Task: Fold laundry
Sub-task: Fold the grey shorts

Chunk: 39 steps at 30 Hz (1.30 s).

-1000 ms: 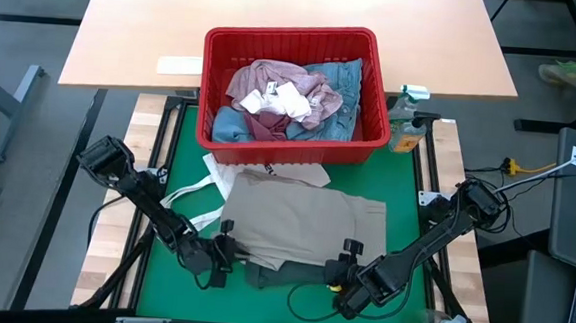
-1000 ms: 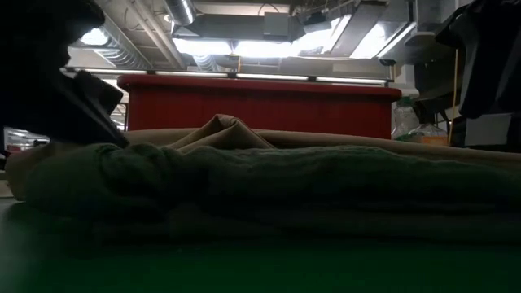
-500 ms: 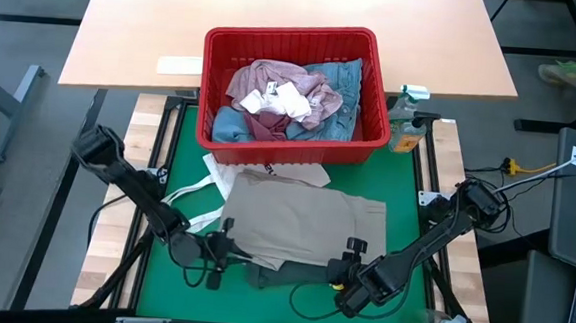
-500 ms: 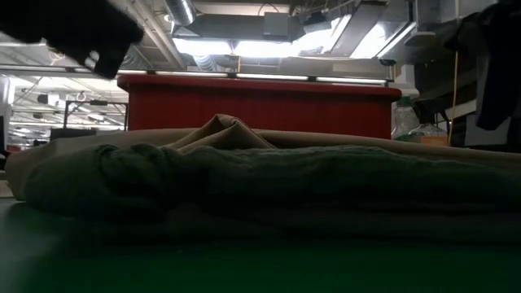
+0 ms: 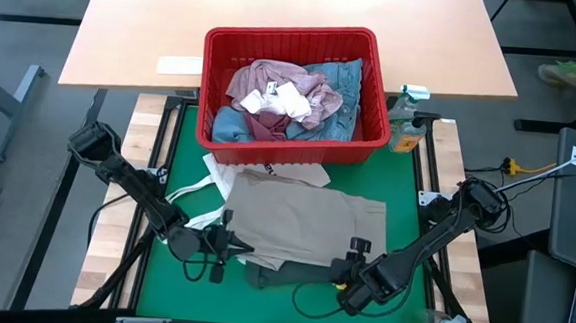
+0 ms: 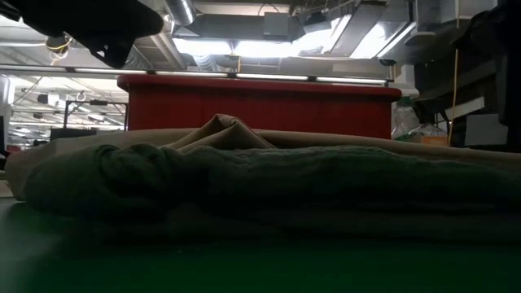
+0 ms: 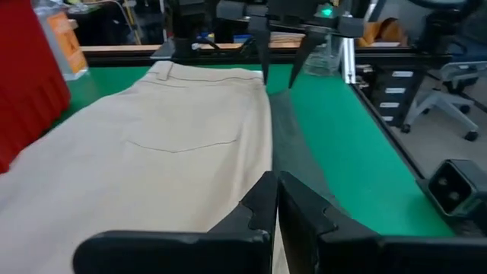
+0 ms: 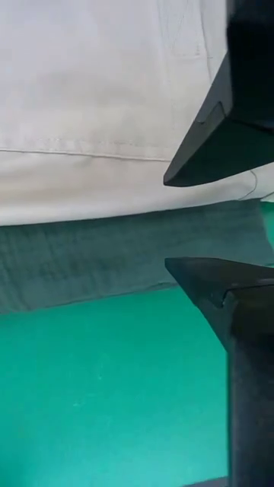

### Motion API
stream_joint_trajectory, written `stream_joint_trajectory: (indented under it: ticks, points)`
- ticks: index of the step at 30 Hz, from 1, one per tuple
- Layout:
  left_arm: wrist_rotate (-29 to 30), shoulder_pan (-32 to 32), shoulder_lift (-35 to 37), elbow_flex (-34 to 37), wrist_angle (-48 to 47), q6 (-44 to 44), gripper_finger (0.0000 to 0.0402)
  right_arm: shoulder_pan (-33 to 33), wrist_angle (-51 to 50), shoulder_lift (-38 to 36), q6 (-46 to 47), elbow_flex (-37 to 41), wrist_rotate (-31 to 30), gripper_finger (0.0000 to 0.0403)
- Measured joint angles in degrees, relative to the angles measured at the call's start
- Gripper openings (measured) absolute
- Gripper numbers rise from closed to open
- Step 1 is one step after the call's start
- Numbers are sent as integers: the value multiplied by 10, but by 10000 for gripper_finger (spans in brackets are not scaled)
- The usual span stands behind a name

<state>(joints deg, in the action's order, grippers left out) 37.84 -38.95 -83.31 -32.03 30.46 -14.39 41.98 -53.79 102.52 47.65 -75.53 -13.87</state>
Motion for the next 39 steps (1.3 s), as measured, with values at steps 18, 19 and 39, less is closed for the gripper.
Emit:
stream_joint_trajectory:
  ticks: [18,19,39]
  points:
    - [0,-40,0,0,-152,22,172,0,5,0,0,0,0,163]
    - [0,-48,0,0,-183,11,179,0,7,0,0,0,0,163]
    - [0,-75,-59,0,-306,-95,206,0,19,1,0,0,-6,163]
